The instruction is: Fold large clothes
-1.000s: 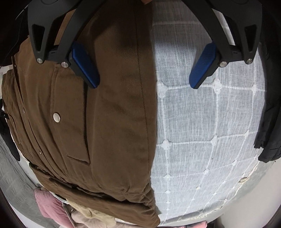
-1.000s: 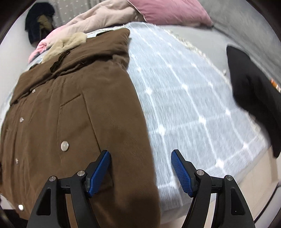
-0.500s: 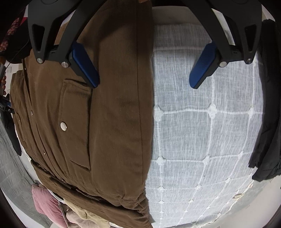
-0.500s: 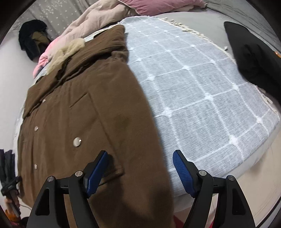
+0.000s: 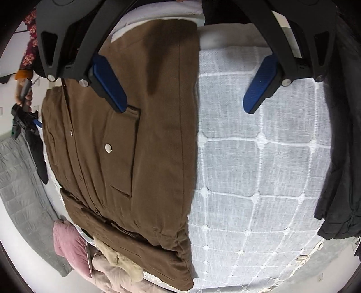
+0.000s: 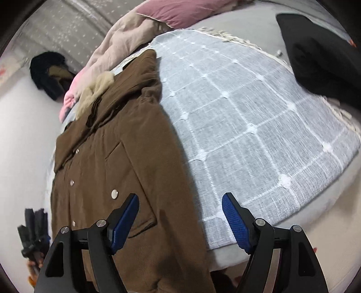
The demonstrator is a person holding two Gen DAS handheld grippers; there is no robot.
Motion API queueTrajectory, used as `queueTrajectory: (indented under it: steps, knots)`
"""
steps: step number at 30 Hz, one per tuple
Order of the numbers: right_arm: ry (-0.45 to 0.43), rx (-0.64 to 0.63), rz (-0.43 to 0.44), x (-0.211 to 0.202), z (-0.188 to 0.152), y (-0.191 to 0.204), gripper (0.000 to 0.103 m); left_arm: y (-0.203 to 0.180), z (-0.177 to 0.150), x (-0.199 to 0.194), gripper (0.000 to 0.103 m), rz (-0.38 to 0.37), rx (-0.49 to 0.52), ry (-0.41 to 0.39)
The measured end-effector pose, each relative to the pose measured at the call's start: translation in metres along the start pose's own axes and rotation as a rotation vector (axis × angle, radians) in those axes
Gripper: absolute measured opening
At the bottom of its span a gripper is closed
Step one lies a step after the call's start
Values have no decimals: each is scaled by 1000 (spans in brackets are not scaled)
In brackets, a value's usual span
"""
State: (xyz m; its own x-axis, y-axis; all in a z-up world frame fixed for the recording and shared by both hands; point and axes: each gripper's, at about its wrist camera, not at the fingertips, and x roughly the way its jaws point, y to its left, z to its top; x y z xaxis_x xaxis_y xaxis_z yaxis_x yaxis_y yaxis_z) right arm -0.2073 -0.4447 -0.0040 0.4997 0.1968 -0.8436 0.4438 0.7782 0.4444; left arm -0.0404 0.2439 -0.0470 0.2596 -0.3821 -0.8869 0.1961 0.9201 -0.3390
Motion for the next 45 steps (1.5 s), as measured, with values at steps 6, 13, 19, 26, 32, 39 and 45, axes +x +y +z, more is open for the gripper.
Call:
queueTrajectory:
  steps: [6,13,19,26,32,39,45]
  knots:
    - [99,45,42,18,-6,-11,77,7,-17,26,102,-28,6,130]
    - [77,68,41,21,-23,-8,77,-40,-40,36,102,-85,221,166]
    - [112,2,40,29,-36,11,77,-63,-51,37,101,-101,292,185]
    - [111,-45,23,30,-44,22,76,-78,-52,42,93,-164,291,197]
    - [128,-50,58,32,-52,31,59,-86,-49,51,68,-307,227,247]
    - [95,27,113,29,-51,23,15,-82,-46,48,26,-255,184,203]
    - [-41,11,234,4,-45,38,10,-101,-36,14,20,-352,192,52]
